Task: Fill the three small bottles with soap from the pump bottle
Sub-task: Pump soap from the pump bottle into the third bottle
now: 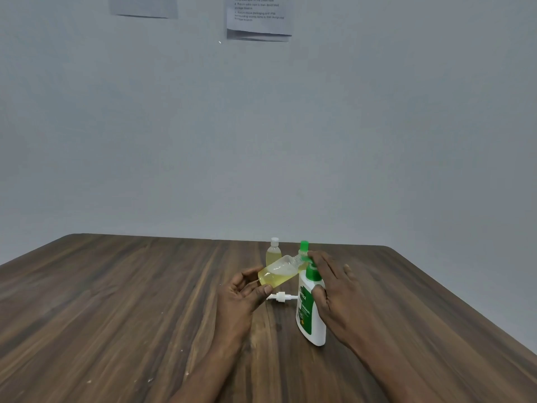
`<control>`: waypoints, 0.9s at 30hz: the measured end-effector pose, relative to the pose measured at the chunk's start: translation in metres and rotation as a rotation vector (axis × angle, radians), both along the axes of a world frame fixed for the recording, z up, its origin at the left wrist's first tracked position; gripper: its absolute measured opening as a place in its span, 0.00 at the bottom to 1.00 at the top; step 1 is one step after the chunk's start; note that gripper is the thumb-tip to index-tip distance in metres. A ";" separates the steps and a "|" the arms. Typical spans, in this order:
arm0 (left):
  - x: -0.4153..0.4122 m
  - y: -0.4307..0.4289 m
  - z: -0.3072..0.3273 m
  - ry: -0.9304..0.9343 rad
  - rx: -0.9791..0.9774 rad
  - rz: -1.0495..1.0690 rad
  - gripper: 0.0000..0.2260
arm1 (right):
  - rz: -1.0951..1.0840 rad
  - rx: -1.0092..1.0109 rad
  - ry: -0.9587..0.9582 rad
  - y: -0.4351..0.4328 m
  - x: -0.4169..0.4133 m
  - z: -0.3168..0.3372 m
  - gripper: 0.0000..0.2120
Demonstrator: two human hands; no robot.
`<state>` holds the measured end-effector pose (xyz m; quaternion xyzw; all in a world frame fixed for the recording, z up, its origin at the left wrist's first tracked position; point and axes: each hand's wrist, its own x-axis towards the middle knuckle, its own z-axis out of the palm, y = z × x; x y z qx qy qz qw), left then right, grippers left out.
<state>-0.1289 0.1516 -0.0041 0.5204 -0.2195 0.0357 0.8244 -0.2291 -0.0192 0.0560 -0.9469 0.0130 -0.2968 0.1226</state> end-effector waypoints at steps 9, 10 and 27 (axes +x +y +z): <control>0.002 -0.002 -0.002 0.005 -0.001 -0.007 0.17 | -0.006 0.022 -0.015 -0.003 0.001 0.002 0.29; 0.002 -0.002 -0.002 0.004 -0.002 -0.006 0.17 | -0.005 0.020 -0.013 -0.003 0.001 0.002 0.29; 0.002 -0.002 -0.003 -0.001 0.025 0.018 0.17 | 0.011 0.037 -0.008 0.002 -0.004 0.007 0.29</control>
